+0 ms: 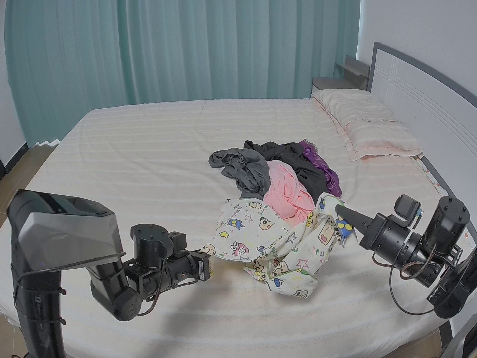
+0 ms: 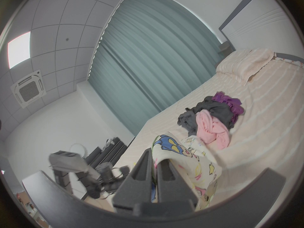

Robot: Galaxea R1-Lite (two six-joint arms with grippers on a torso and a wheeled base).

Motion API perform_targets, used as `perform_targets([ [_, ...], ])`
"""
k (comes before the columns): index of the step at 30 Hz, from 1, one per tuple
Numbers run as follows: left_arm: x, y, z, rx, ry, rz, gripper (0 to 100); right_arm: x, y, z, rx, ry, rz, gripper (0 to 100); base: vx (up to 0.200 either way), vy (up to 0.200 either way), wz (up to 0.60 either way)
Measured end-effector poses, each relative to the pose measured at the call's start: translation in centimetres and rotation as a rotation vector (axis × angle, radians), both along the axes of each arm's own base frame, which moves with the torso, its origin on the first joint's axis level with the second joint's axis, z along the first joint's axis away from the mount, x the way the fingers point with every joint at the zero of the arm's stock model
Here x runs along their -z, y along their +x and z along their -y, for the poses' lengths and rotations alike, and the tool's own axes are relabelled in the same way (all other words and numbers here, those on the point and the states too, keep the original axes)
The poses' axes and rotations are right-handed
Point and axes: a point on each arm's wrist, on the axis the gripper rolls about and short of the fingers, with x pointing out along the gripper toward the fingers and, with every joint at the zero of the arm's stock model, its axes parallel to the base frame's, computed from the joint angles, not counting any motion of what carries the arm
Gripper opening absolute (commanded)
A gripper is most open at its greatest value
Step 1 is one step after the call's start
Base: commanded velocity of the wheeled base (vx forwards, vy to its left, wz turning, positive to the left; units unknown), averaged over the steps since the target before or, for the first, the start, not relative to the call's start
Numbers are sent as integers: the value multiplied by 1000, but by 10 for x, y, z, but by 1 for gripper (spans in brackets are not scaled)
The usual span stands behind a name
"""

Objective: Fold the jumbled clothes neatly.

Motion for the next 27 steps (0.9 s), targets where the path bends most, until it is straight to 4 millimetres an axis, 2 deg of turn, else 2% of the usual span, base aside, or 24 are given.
perform_targets([
  [3,-17,-19,1,-28,-14,10,0,-2,16,-1,46,13,29,0,0,0,0],
  [6,-32,-25,1,-136,-3,64,0,-7,30,-3,81,13,73,0,0,0,0],
  [11,-57,-25,4,-229,-36,155,0,-22,48,-6,129,9,172,0,0,0,0],
  [15,-90,-21,7,-273,-109,259,0,-40,58,-7,152,18,248,0,0,0,0],
  [20,-131,-14,15,-338,-205,384,0,-62,65,-8,164,38,303,0,0,0,0],
  [27,-172,-8,21,-374,-303,490,0,-95,70,-10,170,66,360,0,0,0,0],
])
